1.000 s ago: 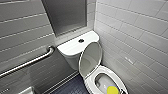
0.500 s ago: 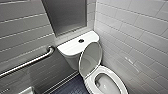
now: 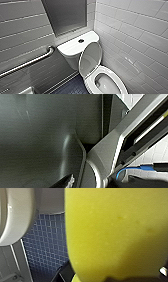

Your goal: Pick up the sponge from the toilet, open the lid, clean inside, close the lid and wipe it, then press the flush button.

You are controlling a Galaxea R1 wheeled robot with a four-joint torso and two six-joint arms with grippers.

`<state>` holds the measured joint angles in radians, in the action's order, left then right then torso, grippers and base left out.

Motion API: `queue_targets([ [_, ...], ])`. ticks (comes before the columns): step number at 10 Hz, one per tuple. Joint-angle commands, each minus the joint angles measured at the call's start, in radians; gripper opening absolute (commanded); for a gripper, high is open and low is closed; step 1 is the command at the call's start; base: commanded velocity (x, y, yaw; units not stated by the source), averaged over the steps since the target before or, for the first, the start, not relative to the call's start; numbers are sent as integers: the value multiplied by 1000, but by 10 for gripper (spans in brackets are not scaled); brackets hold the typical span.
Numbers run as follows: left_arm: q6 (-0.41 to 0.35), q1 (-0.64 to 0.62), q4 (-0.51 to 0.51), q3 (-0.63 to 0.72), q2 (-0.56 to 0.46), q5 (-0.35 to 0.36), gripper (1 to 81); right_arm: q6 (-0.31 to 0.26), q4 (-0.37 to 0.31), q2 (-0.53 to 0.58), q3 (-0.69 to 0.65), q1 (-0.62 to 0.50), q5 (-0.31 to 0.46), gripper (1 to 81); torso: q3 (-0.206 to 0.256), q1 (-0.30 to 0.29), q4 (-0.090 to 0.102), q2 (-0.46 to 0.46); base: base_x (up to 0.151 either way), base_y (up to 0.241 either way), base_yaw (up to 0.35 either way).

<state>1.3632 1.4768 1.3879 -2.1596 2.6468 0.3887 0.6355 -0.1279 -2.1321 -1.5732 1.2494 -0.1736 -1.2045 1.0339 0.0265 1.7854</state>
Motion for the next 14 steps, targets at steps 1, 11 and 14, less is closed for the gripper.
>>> queue_targets([
  [1,4,-29,11,24,-37,-2,811,-23,108,56,9,120,-95,10,0,0,0,0,0,0,0],
  [11,56,-131,7,81,-91,-2,811,-25,229,-76,-16,261,-155,10,53,-70,-60,-106,0,0,0],
  [14,62,-184,8,102,-82,-5,811,-25,271,-110,-43,282,-155,10,53,-129,-60,-197,0,0,0],
])
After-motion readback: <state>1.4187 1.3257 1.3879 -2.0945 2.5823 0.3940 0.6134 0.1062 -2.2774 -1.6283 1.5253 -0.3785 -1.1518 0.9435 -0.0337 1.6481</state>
